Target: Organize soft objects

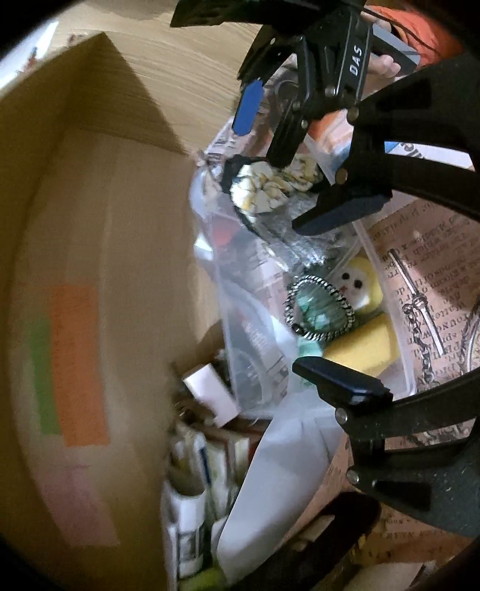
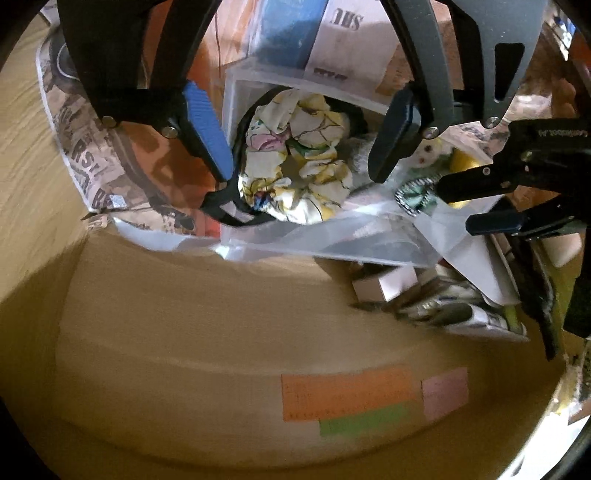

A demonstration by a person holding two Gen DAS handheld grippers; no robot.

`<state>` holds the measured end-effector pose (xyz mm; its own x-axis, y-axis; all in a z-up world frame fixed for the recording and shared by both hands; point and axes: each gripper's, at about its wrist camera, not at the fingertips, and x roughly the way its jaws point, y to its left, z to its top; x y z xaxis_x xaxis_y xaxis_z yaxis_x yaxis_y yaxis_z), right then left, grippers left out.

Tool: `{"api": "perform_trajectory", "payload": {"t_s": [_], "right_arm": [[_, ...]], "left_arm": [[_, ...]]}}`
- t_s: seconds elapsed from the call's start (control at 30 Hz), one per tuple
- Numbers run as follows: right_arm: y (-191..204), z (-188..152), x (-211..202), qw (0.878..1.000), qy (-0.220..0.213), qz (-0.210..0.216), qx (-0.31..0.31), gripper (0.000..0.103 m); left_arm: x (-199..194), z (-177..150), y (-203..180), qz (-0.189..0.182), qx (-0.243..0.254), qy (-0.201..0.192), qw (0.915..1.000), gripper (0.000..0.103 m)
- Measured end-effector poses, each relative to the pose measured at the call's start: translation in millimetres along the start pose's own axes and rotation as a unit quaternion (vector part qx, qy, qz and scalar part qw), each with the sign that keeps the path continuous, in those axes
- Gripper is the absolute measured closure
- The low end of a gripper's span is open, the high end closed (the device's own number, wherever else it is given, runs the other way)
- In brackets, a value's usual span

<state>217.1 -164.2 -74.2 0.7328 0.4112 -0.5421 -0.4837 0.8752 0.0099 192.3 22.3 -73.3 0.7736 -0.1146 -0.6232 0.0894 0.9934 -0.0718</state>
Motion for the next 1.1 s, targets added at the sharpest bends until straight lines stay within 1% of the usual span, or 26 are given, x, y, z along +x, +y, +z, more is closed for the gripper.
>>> {"api": "perform_trajectory", "payload": {"t_s": [0.17,0.3,0.37,0.43,0.5,0.57,0.63,0.73,0.83,0.9,1.1], "right_arm": [[4,8,-35,0.999,-0.046,0.003,-0.004,0.03],[11,13,-67,0.996,-0.09,0.002,-0.01,0.028],[14,15,-80,0.994,-0.108,0.001,-0.012,0.026],[19,16,-96,0.992,-0.129,0.0,-0.013,0.02],[22,16,-109,0.989,-0.146,-0.001,-0.014,0.019],[26,16,-122,0.987,-0.163,0.0,-0.016,0.018],[29,16,-130,0.985,-0.175,0.001,-0.015,0.014],[33,14,-141,0.981,-0.193,0.002,-0.014,0.006],[36,11,-152,0.979,-0.205,0.003,-0.012,0.002],[38,9,-155,0.978,-0.209,0.004,-0.011,0.0],[42,2,-159,0.978,-0.207,0.007,-0.009,0.0]], "left_arm": [[-40,2,-3,0.017,-0.003,-0.055,0.9983,0.035],[-79,1,-8,0.03,-0.003,-0.106,0.9939,0.033],[-95,-1,-9,0.035,-0.002,-0.128,0.9912,0.029],[-107,-3,-12,0.042,0.001,-0.147,0.9883,0.027],[-121,-6,-15,0.049,0.005,-0.165,0.9851,0.025],[-132,-9,-17,0.052,0.007,-0.18,0.9823,0.019],[-145,-13,-20,0.052,0.007,-0.194,0.9795,0.014],[-159,-18,-23,0.054,0.008,-0.21,0.9762,0.009],[-170,-22,-26,0.057,0.007,-0.22,0.9738,0.003],[-173,-24,-27,0.055,0.004,-0.222,0.9734,0.002],[-178,-31,-28,0.055,0.001,-0.224,0.973,0.001]]}}
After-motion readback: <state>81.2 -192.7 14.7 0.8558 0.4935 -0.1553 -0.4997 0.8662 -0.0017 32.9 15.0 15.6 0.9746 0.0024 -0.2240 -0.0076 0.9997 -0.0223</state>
